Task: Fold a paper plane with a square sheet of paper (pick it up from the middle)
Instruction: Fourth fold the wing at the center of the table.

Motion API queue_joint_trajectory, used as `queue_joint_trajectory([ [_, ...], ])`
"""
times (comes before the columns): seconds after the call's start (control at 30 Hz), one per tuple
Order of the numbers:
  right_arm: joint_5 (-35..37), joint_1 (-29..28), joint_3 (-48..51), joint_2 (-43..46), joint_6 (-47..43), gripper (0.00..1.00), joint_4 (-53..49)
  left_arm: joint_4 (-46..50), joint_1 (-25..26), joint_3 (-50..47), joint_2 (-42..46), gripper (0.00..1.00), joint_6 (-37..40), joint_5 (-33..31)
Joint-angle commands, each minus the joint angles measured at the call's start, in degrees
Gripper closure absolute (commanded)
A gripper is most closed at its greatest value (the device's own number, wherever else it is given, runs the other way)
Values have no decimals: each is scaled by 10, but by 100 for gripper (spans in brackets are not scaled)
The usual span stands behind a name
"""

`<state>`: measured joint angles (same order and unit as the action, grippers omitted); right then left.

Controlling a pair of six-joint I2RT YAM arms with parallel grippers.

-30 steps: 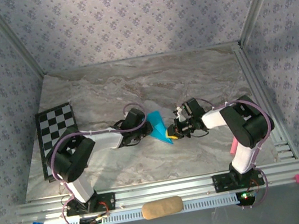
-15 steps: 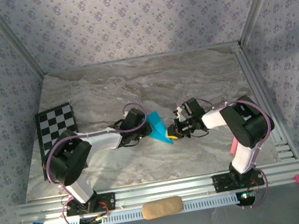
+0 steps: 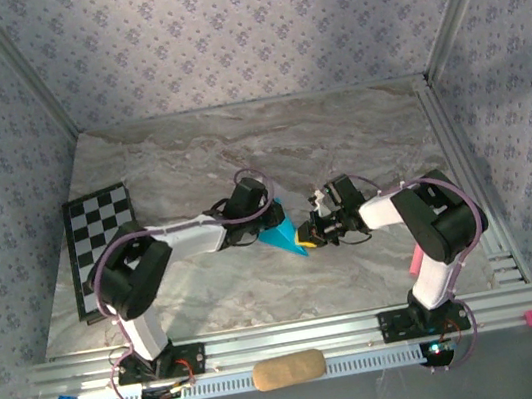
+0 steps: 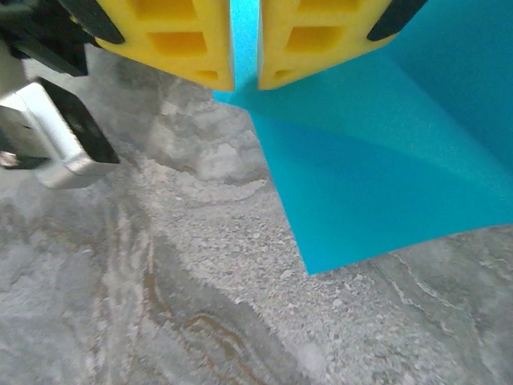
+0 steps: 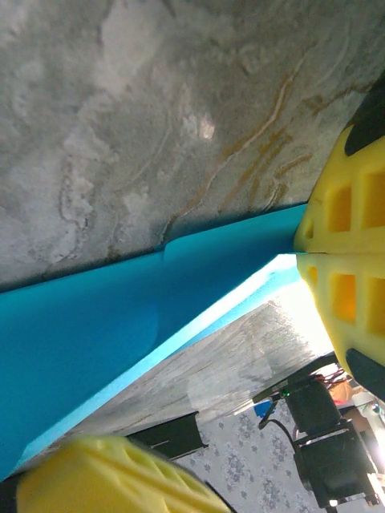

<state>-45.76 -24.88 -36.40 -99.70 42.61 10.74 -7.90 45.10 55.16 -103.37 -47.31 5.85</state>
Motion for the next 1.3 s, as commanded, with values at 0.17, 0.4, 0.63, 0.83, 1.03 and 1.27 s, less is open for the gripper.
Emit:
queue_joint_trajectory([
  [0.17, 37, -3, 24, -44, -1, 100, -74, 25, -3, 53, -62, 83, 16, 8],
  [0.4, 40, -3, 21, -44, -2, 100, -78, 58, -5, 70, -79, 84, 25, 13],
  [0.63, 39, -2, 20, -31, -4, 100, -80, 52, -4, 64, -66, 83, 25, 17],
  [0.83, 31, -3, -6, 2, -25, 96, -84, 46, -4, 65, -63, 82, 20, 27],
  [1.03, 29, -4, -34, 9, -30, 85, -80, 38, -3, 63, -59, 82, 18, 31],
  [1.27, 39, -7, -77, 0, -61, 80, -124, 20, -3, 54, -60, 82, 6, 37],
])
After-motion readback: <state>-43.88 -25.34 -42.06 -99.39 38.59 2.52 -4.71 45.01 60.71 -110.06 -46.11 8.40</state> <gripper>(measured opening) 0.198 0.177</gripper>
